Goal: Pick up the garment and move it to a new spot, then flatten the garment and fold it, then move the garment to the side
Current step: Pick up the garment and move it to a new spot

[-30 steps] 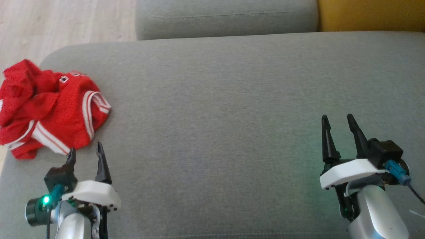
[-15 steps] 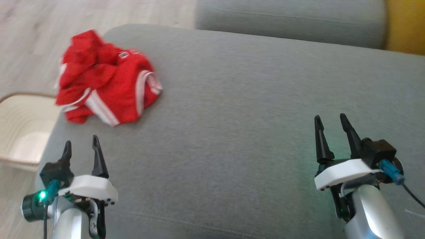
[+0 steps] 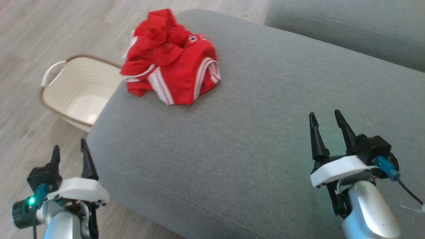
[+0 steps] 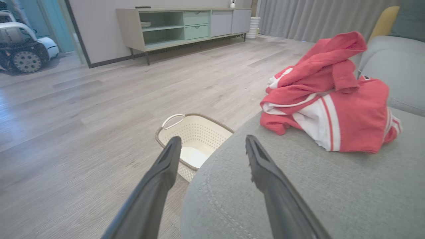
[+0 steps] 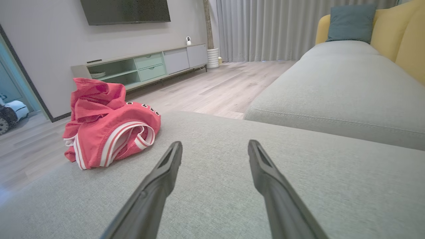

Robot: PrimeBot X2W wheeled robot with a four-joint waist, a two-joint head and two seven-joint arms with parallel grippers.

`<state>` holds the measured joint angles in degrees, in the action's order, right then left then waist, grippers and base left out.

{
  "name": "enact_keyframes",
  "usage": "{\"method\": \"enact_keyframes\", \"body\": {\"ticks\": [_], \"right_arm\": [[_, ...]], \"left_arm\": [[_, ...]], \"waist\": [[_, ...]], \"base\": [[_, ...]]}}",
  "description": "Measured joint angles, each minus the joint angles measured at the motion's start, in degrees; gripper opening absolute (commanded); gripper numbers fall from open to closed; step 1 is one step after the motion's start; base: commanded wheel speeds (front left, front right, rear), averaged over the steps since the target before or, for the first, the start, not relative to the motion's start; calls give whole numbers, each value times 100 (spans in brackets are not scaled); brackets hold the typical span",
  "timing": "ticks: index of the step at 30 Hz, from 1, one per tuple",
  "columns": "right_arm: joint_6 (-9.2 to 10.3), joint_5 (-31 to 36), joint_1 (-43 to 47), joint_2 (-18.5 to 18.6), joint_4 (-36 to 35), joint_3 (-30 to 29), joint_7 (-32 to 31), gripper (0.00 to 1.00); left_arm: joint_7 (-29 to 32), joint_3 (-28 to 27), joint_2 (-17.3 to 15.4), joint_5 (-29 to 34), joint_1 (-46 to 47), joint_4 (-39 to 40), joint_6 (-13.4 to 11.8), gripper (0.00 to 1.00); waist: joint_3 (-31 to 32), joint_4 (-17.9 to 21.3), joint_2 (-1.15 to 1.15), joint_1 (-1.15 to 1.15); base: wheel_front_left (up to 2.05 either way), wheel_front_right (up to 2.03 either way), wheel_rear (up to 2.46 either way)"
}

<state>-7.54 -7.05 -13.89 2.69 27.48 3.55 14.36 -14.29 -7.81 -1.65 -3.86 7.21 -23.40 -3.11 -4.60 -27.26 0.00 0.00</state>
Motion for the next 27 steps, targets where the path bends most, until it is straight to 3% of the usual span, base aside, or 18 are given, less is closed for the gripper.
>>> {"method": "enact_keyframes", "body": {"ticks": [7,14,20,27], "right_arm": [[0,1,-71,-1,10,5,0,100],[0,15,-114,0,11,107,0,100],[0,130,-146,5,15,153,0,100],[0,210,-436,136,-10,336,0,100]], "left_arm": [[0,-38,-1,-45,-11,40,1,100],[0,-34,1,-292,-6,43,12,100],[0,-43,3,-436,154,-208,225,100],[0,-165,1,-435,1150,-501,553,100]], "waist": [[-81,-273,0,0],[-189,-178,0,0],[-380,49,0,0],[-712,373,0,0]], "base": [[0,0,0],[0,0,0],[0,0,0],[0,0,0]]}}
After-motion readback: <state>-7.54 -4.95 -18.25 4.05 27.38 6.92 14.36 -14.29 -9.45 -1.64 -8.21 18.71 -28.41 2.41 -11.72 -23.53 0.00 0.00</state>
